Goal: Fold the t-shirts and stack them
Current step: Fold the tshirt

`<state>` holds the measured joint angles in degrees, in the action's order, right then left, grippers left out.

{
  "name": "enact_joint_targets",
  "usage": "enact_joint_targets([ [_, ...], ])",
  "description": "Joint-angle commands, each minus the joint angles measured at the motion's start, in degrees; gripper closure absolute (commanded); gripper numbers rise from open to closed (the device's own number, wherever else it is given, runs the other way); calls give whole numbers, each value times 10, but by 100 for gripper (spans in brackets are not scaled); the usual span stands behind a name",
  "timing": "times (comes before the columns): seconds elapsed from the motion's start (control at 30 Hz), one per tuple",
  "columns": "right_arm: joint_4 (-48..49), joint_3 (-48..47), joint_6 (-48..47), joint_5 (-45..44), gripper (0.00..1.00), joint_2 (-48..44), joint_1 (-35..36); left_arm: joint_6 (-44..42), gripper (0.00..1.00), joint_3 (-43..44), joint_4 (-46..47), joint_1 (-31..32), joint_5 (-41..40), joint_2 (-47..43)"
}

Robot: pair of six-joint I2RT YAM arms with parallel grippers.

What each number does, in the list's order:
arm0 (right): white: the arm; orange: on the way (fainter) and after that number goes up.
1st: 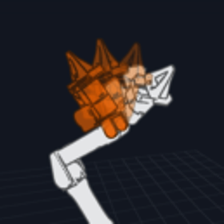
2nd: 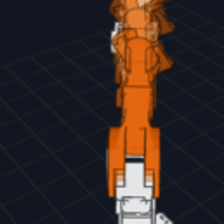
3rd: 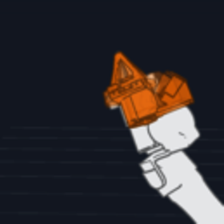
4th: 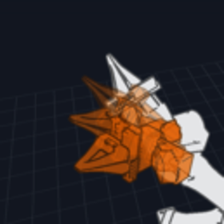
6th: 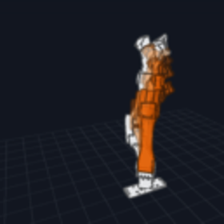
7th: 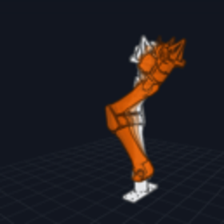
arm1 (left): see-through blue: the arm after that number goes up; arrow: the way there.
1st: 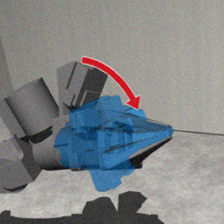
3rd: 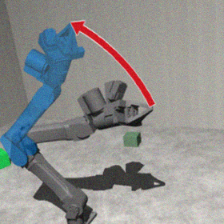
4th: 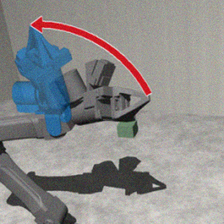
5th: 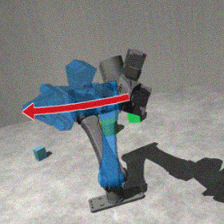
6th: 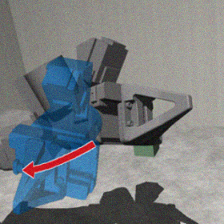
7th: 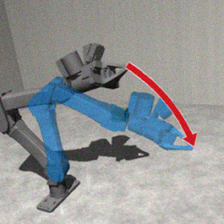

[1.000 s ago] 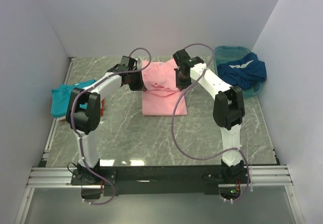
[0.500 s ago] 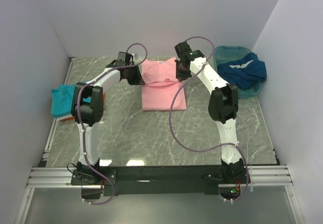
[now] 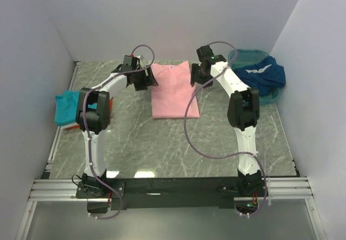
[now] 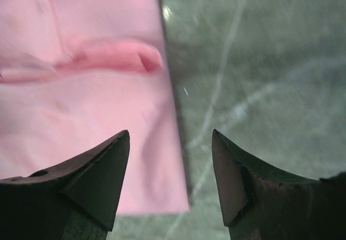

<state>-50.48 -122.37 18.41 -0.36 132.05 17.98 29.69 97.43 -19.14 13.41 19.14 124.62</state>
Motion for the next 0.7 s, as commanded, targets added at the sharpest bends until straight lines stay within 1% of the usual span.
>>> enact_joint_targets([
  [0.0,39,76,-10,20,31,-93,-5,4,25,-77,33,1,-12,-84],
  [0.03,45,123,-11,30,32,-117,-5,5,26,-97,37,1,-11,-107],
  [0.07,51,146,-10,46,35,-129,-6,9,26,-135,44,2,-8,-118],
  [0.1,62,170,-8,54,37,-139,-5,11,27,-153,46,2,-2,-128],
  [0.13,68,215,-7,63,39,-158,-4,12,27,-169,49,3,3,-146],
  [0.17,75,237,-1,77,42,-169,-5,13,28,-198,50,6,3,-155],
  [0.2,90,260,2,84,44,-179,-5,13,27,-211,49,7,3,-165],
  [0.23,98,303,5,90,46,-198,-4,14,28,-224,49,9,3,-182],
  [0.33,128,373,17,108,49,-226,-3,22,27,-268,55,12,14,-206],
  [0.47,145,416,24,111,51,-234,-3,37,27,-316,67,23,32,-220],
  [0.67,153,425,27,115,51,-217,-4,49,27,-349,72,44,35,-224],
])
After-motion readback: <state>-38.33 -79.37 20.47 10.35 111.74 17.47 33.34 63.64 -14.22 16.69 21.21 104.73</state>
